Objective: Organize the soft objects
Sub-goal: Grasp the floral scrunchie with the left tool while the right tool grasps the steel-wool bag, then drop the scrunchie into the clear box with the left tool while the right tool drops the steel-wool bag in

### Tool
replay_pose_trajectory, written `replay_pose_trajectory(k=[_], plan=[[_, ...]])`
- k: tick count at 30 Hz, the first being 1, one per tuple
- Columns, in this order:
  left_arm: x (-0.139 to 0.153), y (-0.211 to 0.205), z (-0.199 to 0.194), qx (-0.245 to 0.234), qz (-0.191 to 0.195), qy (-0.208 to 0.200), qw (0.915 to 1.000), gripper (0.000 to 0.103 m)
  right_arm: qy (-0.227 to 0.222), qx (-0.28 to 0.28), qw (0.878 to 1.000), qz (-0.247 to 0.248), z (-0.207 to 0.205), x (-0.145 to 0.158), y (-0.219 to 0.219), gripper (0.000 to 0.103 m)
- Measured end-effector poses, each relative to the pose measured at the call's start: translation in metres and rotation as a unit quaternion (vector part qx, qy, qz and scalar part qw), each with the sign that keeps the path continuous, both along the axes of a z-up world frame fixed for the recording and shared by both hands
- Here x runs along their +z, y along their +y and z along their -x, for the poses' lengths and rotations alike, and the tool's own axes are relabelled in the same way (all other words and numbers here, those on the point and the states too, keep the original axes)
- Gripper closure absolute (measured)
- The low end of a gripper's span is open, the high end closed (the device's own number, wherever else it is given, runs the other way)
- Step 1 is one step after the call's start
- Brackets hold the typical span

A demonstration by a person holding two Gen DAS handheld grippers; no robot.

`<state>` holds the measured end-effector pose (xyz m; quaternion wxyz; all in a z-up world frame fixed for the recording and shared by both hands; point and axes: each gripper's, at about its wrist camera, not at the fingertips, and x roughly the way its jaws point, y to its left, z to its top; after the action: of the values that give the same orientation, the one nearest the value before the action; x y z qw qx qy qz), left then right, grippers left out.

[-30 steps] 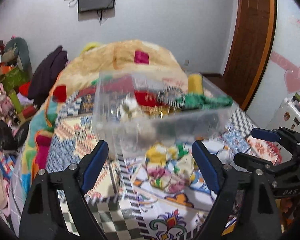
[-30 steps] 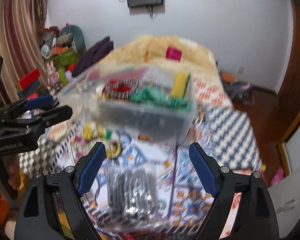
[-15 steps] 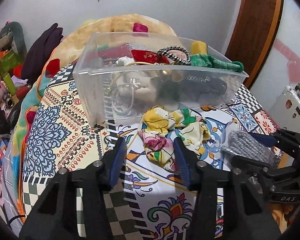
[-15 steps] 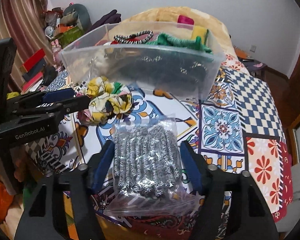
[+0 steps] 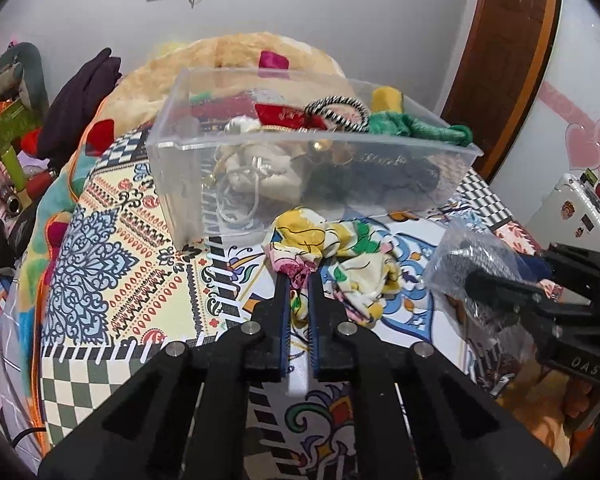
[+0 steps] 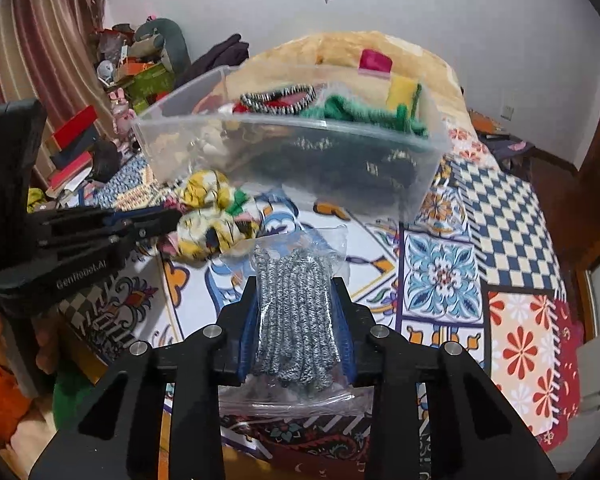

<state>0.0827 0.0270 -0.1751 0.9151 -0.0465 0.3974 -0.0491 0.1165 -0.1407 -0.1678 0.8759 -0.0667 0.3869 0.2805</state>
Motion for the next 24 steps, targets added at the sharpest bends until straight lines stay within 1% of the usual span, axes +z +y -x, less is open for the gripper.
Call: replay_pose_trajectory(k=[6,13,19,22,24], plan=[[0.028,0.000,0.015,-0.006,0.008,-0.038,0.9992,0.097,-0.036,-0.007,0.999,-0.018,0.004,0.024,-0.007,0.073],[0.066,0.002,0.026,-0.002,0.010,-0.092,0.9957,0.097,-0.082,-0.027,0.996,-0.035,-0.001,0.054,-0.012,0.073],[0.097,0.004,0.016,0.002,0.011,-0.133,0.9911,0.097,-0.117,-0.048,0.990,-0.058,-0.013,0.080,-0.018,0.073],[0.110,0.003,0.010,0.004,0.001,-0.156,0.9878,0.097,-0.132,-0.053,0.988,-0.067,-0.020,0.093,-0.017,0.073],[0.115,0.003,0.003,0.001,0.001,-0.163,0.9867,0.097,-0.139,-0.053,0.986,-0.074,-0.025,0.099,-0.014,0.072]])
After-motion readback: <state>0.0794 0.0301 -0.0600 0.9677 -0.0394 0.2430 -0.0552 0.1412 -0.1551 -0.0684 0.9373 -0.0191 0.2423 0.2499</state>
